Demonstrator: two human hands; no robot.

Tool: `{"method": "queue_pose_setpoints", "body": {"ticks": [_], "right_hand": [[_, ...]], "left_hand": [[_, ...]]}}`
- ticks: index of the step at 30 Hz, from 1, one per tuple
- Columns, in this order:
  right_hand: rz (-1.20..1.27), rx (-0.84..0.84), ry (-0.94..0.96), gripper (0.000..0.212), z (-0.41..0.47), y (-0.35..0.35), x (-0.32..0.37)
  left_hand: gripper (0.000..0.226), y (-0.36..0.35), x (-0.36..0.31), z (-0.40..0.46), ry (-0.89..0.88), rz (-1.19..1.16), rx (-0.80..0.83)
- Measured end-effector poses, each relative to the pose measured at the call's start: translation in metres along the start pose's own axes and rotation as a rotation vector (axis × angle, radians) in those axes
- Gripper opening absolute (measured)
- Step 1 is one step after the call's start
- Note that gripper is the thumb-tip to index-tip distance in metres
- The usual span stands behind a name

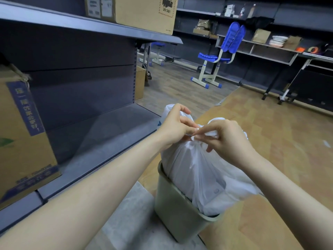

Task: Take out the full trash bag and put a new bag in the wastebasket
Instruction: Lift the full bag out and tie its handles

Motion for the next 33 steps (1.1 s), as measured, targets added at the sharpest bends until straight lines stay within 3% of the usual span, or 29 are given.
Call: {"method": "queue_pose_setpoints", "body": {"ticks": [4, 9, 12, 15, 20, 22, 26, 33], "right_hand": [[-0.055, -0.161, -0.029, 0.021, 0.001, -0.001, -0.008], [-0.092, -0.334, -0.017, 0.024, -0.001, -0.005, -0.009], [-0.083, -0.441, 0.114, 0.02, -0.001, -0.012, -0.012], [-0.158, -0.558, 0.208, 0.021, -0.002, -0.017, -0.019], [-0.232, -0.779, 0.343, 0.023, -0.01, -0.016, -0.012], [-0.262, -0.819, 0.426, 0.026, -0.013, -0.018, -0.007], [-0.211, -0.717, 0.552, 0.042, -0.015, -0.026, -0.014], [-0.326, -0.611, 0.6, 0.021, -0.018, -0.027, -0.014]], "left_hand": [[0.046, -0.006, -0.004, -0.001, -0.12, 0.1, -0.013], [0.047, -0.014, -0.014, -0.005, -0.375, 0.358, -0.006], [0.046, -0.016, -0.017, -0.007, -0.448, 0.42, -0.007], [0.041, -0.016, -0.016, -0.006, -0.389, 0.415, 0.03], [0.03, -0.004, -0.007, 0.003, -0.111, 0.222, 0.188], [0.029, -0.002, -0.005, 0.002, -0.105, 0.258, 0.28], [0.034, 0.0, -0.007, 0.001, -0.099, 0.232, 0.331], [0.024, 0.004, -0.005, 0.005, -0.028, 0.286, 0.417]]}}
Point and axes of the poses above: each hand's wrist, its own z-axis towards the middle knuckle, its own y-axis out of the back of the hand, x = y × z, the point moved 4 cm from there along z, towards the middle knuckle, and after that the axes turned 5 degrees about -z, right-handed, at the moved point
